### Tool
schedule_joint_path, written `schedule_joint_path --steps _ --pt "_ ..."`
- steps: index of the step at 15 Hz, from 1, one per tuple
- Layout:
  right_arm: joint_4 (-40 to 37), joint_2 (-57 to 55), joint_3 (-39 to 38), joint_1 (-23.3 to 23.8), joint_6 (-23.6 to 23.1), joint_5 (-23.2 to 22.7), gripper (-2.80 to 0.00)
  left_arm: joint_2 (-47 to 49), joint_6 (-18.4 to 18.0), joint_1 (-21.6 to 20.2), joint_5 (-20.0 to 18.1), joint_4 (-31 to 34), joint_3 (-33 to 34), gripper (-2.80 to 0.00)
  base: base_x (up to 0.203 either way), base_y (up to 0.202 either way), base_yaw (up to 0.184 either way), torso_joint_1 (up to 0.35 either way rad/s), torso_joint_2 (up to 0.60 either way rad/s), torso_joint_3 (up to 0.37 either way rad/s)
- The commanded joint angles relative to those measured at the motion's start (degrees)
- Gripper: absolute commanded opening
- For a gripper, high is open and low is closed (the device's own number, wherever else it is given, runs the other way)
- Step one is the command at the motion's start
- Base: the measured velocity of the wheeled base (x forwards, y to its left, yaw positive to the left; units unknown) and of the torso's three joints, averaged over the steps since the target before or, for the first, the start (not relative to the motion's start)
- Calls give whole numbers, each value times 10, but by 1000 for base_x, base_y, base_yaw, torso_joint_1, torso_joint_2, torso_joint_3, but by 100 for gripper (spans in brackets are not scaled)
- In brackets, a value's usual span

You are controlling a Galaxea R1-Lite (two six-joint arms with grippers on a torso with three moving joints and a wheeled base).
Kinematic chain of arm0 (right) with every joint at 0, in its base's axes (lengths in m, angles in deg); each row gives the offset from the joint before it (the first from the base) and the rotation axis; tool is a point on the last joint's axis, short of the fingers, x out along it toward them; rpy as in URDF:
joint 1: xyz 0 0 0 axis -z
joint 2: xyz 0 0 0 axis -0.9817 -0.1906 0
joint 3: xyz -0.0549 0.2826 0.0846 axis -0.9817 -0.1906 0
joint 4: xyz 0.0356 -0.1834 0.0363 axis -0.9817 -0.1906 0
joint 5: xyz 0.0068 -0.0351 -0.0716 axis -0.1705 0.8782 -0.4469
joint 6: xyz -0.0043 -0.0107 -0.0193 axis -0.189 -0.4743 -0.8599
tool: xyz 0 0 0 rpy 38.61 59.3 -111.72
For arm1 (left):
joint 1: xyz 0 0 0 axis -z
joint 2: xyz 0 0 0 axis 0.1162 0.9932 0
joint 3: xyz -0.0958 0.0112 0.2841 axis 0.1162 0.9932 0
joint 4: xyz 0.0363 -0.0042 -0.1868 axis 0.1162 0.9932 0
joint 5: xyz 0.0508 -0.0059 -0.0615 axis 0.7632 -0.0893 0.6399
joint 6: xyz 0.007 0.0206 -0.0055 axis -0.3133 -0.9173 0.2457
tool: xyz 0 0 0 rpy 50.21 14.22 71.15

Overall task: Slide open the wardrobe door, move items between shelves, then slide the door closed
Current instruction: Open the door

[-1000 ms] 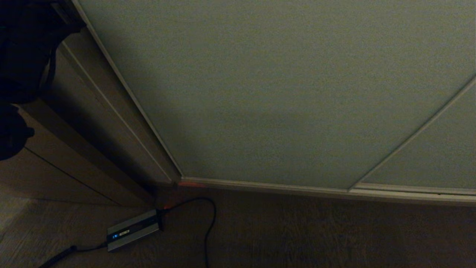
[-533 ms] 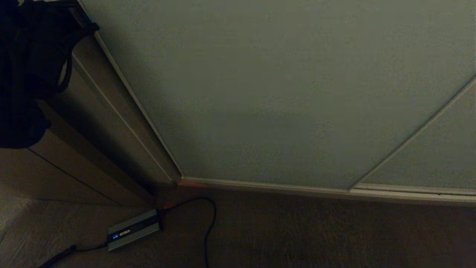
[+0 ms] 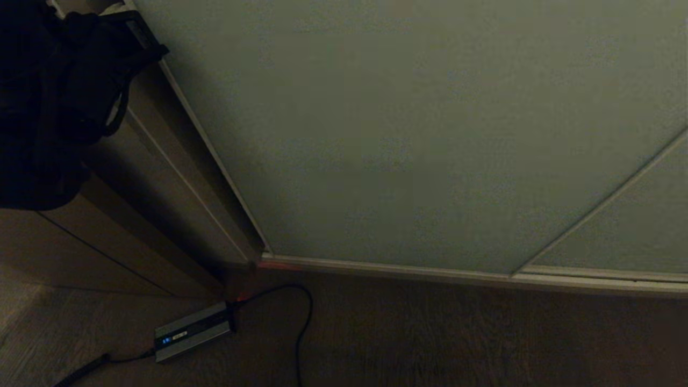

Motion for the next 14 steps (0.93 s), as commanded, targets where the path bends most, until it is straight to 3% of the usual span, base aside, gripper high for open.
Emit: schedule_joint_path --steps 1,6,14 --pt "0 -1 -2 0 0 0 -280 -20 1 23 -4 12 1 -280 0 0 0 0 0 0" --pt "0 -1 -2 0 0 0 -280 -23 2 79 -5 44 4 -280 0 0 0 0 0 0" --pt "0 0 -2 0 0 0 -280 -18 3 235 -3 102 -2 -280 0 0 0 0 0 0"
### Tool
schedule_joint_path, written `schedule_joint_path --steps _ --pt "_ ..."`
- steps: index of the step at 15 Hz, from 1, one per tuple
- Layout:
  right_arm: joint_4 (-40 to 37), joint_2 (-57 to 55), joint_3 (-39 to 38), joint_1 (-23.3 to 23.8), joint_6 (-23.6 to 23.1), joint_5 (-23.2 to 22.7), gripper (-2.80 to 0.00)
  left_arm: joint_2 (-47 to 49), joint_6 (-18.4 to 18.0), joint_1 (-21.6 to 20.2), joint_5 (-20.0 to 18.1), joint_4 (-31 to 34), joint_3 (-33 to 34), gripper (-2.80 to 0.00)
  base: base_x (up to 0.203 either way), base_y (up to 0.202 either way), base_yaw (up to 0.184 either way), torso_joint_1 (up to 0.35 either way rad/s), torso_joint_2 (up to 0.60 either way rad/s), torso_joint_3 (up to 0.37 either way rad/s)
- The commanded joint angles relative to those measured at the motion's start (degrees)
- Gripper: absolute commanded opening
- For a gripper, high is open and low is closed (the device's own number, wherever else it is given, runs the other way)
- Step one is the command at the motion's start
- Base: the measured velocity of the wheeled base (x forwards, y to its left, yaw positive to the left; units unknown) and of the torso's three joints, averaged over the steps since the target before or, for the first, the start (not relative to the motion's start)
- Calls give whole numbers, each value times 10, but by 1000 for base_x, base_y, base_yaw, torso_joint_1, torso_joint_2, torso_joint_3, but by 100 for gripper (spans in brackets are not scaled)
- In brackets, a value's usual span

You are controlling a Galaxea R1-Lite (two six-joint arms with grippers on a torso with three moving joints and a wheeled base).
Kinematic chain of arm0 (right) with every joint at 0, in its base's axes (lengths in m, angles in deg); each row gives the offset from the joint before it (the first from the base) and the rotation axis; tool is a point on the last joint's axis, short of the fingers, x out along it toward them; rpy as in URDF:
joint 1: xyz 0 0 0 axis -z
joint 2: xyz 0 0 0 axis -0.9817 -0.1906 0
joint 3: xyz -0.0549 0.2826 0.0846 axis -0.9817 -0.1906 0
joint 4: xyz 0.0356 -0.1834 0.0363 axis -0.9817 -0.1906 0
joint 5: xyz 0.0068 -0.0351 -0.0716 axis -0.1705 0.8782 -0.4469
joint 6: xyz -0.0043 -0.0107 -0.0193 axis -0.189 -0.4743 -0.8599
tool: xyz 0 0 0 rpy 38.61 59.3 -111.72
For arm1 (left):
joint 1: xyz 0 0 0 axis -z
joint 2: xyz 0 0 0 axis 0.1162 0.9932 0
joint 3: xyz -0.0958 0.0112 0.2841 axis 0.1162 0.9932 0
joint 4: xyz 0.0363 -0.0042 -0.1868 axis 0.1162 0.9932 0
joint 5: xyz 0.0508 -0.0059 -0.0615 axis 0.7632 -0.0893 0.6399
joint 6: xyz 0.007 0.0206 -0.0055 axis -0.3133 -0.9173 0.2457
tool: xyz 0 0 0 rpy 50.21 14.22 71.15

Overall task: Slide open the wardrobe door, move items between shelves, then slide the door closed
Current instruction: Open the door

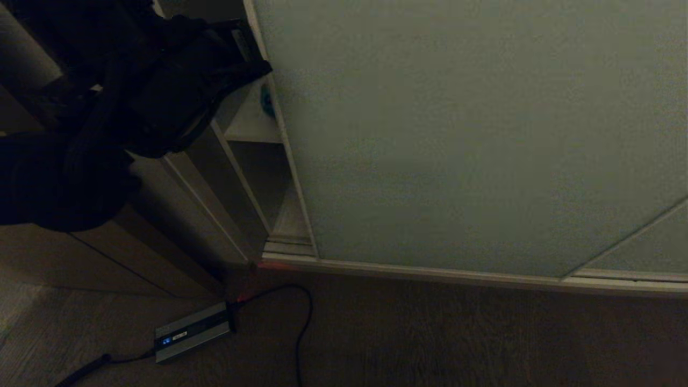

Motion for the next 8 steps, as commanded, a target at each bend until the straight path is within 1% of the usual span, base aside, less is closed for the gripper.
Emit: schedule_joint_path --steps 1,4,5,8 --pt "0 -1 -3 0 0 0 -280 3 -2 51 0 0 -1 -280 0 0 0 0 0 0" --pt "0 -1 -2 0 0 0 -280 11 -4 108 3 1 1 -280 0 0 0 0 0 0" --pt "0 -1 -2 0 0 0 -280 12 -7 121 5 0 7 -280 0 0 0 0 0 0" --pt "0 -1 -2 0 0 0 -280 -4 -6 121 16 -9 7 -280 0 0 0 0 0 0"
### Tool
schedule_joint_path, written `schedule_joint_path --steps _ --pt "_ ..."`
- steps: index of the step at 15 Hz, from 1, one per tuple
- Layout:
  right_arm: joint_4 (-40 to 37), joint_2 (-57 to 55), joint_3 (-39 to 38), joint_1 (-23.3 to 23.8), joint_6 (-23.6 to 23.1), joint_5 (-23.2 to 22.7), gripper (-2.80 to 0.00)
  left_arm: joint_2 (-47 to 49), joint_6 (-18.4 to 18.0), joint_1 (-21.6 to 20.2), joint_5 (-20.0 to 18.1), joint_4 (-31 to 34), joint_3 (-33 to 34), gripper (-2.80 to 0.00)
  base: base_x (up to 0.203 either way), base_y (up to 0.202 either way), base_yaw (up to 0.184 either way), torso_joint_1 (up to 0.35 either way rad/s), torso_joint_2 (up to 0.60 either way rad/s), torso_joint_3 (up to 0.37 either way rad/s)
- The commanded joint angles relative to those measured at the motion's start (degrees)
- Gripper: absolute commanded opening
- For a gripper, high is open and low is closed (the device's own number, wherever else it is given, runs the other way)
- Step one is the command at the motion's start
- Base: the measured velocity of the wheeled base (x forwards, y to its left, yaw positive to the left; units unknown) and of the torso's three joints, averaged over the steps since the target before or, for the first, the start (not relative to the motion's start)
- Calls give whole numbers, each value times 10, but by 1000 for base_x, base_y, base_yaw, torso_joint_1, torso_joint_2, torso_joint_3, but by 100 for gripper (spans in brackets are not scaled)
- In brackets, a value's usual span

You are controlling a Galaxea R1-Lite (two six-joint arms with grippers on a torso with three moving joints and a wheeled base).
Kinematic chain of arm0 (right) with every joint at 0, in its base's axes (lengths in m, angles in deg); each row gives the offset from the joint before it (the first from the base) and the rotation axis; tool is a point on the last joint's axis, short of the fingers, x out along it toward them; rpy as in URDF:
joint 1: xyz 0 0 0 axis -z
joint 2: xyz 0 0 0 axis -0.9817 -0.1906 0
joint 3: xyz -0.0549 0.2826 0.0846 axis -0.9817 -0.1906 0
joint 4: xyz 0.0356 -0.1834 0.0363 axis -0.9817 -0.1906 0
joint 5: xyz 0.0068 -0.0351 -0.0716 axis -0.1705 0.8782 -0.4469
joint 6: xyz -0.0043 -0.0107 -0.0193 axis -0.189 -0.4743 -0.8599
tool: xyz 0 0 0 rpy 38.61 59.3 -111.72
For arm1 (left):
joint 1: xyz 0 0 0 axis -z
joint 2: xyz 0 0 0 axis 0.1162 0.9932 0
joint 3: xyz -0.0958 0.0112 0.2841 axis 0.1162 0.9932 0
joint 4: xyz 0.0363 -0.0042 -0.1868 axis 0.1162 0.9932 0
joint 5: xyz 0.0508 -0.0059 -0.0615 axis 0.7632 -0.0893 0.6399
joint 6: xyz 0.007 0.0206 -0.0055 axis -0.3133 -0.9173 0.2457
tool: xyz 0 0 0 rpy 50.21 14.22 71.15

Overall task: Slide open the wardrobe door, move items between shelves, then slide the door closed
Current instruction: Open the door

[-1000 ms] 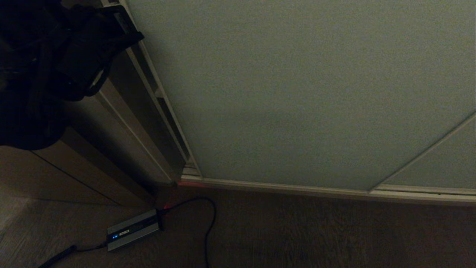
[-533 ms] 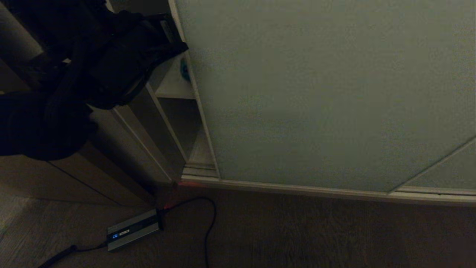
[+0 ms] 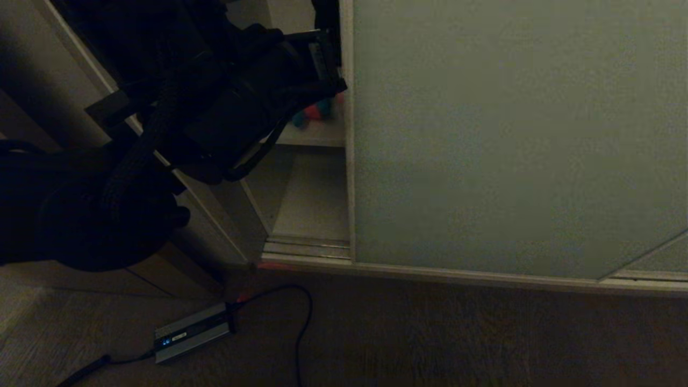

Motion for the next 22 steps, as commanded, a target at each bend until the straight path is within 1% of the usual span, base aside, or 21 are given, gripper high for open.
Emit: schedule_joint_path --steps 1,3,4,6,7,8,9,10,11,12,14,16,18,20,21,22 --pt "0 -1 -3 0 0 0 -280 -30 3 -1 7 -2 1 -280 0 0 0 0 0 0" --pt "0 -1 -2 0 0 0 -280 -78 7 -7 15 6 6 -280 0 0 0 0 0 0" --pt "0 -1 -2 0 0 0 -280 -107 14 -15 24 19 13 -280 0 0 0 0 0 0" --pt "0 -1 -3 0 0 0 -280 -160 45 -68 38 64 28 -280 0 0 0 0 0 0" --pt "0 -1 -2 0 0 0 -280 -194 59 -98 38 106 41 -280 0 0 0 0 0 0" --pt "0 -1 -3 0 0 0 -280 -232 73 -130 38 167 63 -280 0 0 0 0 0 0" --pt "0 -1 -2 0 0 0 -280 -265 79 -165 37 216 86 -280 0 0 0 0 0 0" --pt "0 -1 -2 0 0 0 -280 -305 83 -206 32 264 121 -280 0 0 0 0 0 0" --pt "0 -1 -2 0 0 0 -280 -349 82 -230 26 303 164 -280 0 0 0 0 0 0" --pt "0 -1 -2 0 0 0 -280 -391 81 -239 23 331 201 -280 0 0 0 0 0 0" --pt "0 -1 -2 0 0 0 -280 -509 74 -258 8 382 301 -280 0 0 0 0 0 0" --pt "0 -1 -2 0 0 0 -280 -639 53 -280 -17 426 398 -280 0 0 0 0 0 0" --pt "0 -1 -2 0 0 0 -280 -760 36 -317 -38 480 492 -280 0 0 0 0 0 0" --pt "0 -1 -2 0 0 0 -280 -830 24 -361 -55 499 597 -280 0 0 0 0 0 0" --pt "0 0 -2 0 0 0 -280 -848 20 -375 -63 491 644 -280 0 0 0 0 0 0" --pt "0 0 -2 0 0 0 -280 -879 16 -381 -71 485 671 -280 0 0 0 0 0 0"
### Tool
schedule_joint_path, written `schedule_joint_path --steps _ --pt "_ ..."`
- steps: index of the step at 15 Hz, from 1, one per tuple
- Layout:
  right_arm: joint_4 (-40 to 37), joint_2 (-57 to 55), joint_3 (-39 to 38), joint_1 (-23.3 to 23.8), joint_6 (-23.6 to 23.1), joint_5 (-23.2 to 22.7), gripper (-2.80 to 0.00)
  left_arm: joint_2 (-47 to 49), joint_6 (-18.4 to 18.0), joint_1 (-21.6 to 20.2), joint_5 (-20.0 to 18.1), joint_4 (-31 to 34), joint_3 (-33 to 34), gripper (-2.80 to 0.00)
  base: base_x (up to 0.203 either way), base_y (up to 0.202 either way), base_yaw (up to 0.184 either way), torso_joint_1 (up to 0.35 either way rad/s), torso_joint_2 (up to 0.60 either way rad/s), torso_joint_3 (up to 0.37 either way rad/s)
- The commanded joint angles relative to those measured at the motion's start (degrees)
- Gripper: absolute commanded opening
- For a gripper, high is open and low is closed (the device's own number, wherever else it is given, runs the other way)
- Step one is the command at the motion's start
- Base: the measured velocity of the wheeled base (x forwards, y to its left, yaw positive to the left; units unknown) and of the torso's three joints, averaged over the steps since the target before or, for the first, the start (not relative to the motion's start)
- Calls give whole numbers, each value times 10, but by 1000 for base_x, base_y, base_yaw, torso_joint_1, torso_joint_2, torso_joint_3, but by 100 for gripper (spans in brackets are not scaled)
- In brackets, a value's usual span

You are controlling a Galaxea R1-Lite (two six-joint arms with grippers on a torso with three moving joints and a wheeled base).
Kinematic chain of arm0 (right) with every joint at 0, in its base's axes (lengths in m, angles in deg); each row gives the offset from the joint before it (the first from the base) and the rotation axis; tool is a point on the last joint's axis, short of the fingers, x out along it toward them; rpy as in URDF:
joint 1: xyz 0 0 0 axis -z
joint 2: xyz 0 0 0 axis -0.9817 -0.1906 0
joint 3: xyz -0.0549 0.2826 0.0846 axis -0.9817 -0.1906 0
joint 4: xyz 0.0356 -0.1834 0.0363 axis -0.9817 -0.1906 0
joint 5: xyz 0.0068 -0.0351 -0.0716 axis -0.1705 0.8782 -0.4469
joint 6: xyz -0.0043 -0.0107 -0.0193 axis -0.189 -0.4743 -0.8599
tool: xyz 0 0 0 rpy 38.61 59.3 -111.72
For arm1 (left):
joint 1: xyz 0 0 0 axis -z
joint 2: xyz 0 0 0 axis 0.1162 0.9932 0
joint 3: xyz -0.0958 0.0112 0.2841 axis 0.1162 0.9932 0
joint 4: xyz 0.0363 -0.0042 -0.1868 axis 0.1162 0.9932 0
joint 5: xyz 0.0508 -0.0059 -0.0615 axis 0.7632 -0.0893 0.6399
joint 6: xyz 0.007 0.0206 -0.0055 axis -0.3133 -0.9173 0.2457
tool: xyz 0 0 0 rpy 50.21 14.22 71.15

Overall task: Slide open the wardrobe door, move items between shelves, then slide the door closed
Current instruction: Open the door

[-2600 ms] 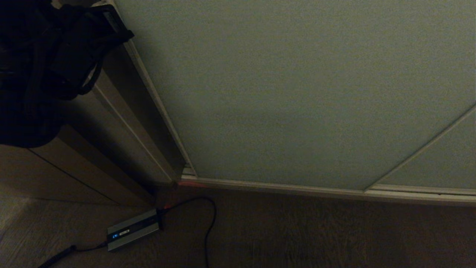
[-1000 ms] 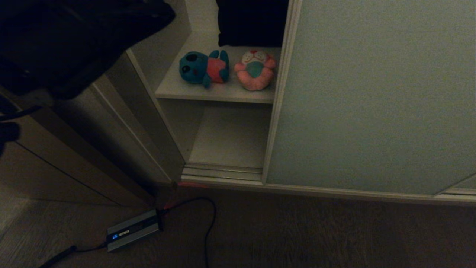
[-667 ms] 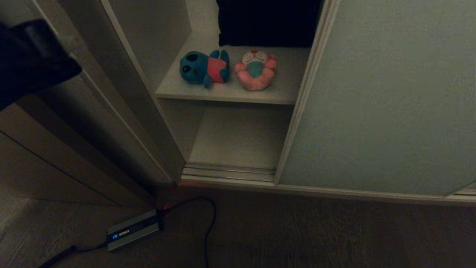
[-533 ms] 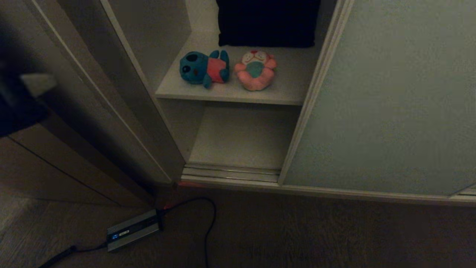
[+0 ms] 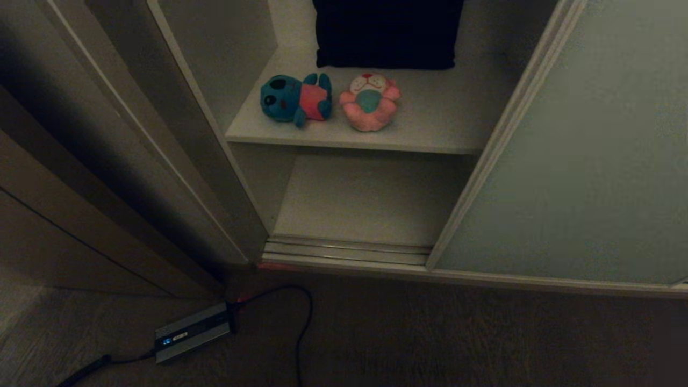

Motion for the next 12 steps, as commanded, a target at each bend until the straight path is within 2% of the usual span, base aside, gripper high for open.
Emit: schedule_joint_path --steps 1,4,7,12 --pt "0 -1 -3 0 0 0 -280 -131 -11 -20 -22 -5 76 -280 0 0 0 0 0 0" --pt "0 0 -3 0 0 0 -280 -173 -37 -26 -82 -4 122 -280 0 0 0 0 0 0" --pt "0 0 -2 0 0 0 -280 -171 -42 -27 -85 1 123 -280 0 0 0 0 0 0" --pt "0 -1 -3 0 0 0 -280 -171 -28 -27 -82 0 124 -280 0 0 0 0 0 0"
